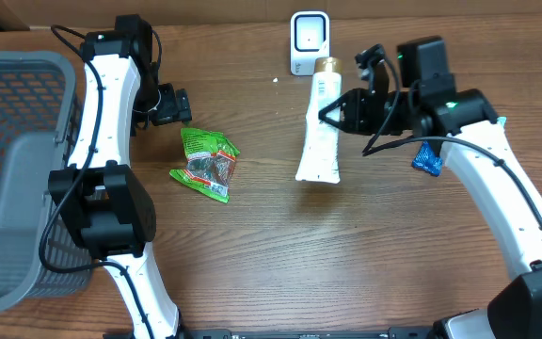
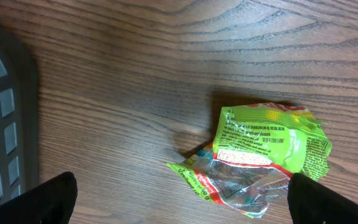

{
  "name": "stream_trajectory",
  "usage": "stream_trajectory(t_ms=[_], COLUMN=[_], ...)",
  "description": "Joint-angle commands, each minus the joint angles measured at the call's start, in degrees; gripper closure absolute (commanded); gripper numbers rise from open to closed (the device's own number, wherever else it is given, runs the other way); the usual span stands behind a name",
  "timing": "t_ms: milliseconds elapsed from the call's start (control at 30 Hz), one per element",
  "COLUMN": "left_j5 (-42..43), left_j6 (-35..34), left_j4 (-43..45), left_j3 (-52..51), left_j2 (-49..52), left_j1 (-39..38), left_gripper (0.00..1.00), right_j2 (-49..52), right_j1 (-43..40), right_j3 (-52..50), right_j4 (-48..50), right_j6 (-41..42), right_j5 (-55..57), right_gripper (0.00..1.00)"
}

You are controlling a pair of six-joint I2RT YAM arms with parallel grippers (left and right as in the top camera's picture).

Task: Scan the item barcode
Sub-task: 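Hold the lotion tube in front of the white scanner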

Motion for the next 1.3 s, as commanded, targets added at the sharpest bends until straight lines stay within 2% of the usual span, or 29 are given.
stream_trajectory(t_ms=[0, 133, 167, 433, 567, 667, 767, 833, 1000, 1167, 1267], left_j5=[0.2, 0.2, 0.2, 0.2, 0.2, 0.2, 0.2, 0.2, 0.2, 0.2, 0.2], left_j6=[-0.6, -0.6, -0.6, -0.6, -0.6, -0.6, -0.6, -0.6, -0.6, -0.6, -0.6], left_j4=[0.0, 0.0, 0.0, 0.0, 0.0, 0.0, 0.0, 0.0, 0.0, 0.0, 0.0], left_j3=[0.0, 0.0, 0.0, 0.0, 0.0, 0.0, 0.0, 0.0, 0.0, 0.0, 0.0], left_j2=[-1.4, -1.4, -1.4, -1.4, -1.4, -1.4, -1.4, -1.4, -1.4, -1.4, -1.4], left_j1=[-0.7, -0.7, -0.7, -0.7, -0.7, -0.7, -0.7, -0.7, -0.7, -0.7, -0.7], left_gripper=[0.0, 0.01, 0.0, 0.01, 0.0, 0.0, 0.01, 0.0, 0.0, 0.0, 0.0], right_j2=[-0.5, 3.0, 4.6, 12.7, 13.5, 13.9, 15.1, 17.3, 22.8, 29.7, 33.2], right_j1=[6.1, 9.4, 9.4, 9.3, 9.1, 8.6, 8.2, 8.1, 8.1, 7.6, 6.8], right_j3=[1.8, 1.8, 1.8, 1.8, 1.8, 1.8, 1.8, 1.8, 1.8, 1.9, 2.0], right_j4=[2.4, 6.0, 8.6, 28.8, 37.1, 44.0, 49.2, 55.8, 70.8, 75.4, 80.7], right_j6=[0.1, -0.1, -3.7, -35.5, -46.7, -58.8, -67.6, -74.9, -82.0, -96.1, -98.6], right_j5=[29.4, 51.8, 54.5, 54.8, 54.8, 53.6, 53.3, 54.7, 58.0, 57.8, 57.8], right_gripper=[0.96, 0.96, 0.96, 0.96, 0.96, 0.96, 0.96, 0.96, 0.96, 0.96, 0.96])
